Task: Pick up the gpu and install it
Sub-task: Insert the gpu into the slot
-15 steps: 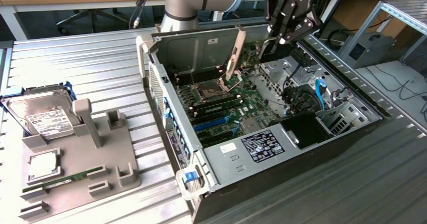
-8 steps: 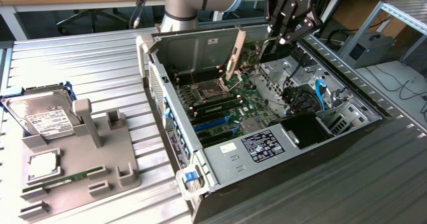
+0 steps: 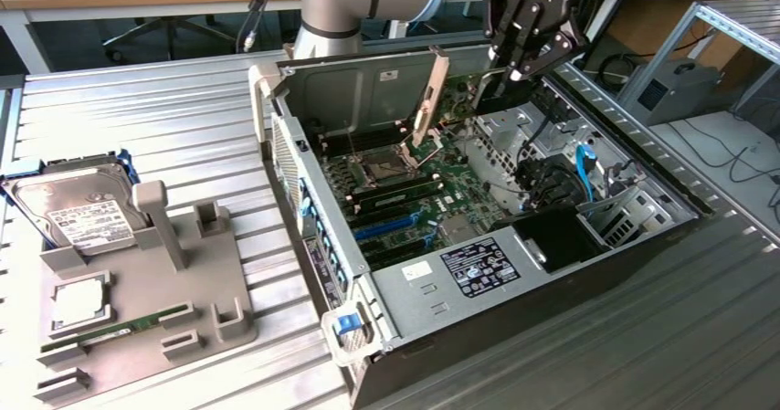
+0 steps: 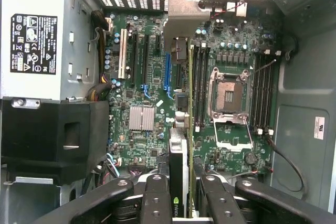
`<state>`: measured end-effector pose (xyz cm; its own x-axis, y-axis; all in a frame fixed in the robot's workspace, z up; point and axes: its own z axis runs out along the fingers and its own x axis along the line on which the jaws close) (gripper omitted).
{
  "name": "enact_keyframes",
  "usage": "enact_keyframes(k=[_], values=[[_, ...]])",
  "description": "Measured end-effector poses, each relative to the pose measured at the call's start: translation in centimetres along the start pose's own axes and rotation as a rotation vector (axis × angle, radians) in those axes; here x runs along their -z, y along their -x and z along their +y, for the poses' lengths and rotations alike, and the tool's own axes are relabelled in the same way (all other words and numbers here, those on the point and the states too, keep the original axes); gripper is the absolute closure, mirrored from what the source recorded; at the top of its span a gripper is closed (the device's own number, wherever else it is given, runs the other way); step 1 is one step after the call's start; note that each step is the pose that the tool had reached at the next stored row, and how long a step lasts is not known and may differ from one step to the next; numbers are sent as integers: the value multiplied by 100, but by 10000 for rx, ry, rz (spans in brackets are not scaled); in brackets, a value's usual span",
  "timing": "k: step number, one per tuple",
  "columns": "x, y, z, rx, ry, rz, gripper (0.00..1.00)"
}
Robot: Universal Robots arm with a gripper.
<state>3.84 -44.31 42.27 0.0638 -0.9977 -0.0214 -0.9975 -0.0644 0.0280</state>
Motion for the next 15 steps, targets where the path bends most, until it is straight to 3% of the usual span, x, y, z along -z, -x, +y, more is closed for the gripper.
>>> enact_keyframes(k=[10,13,15], values=[[-11,13,191,-19,0,0,73],[-79,38,587,-111,-2,-3,73],[-152,39,636,-119,-2,-3,73]])
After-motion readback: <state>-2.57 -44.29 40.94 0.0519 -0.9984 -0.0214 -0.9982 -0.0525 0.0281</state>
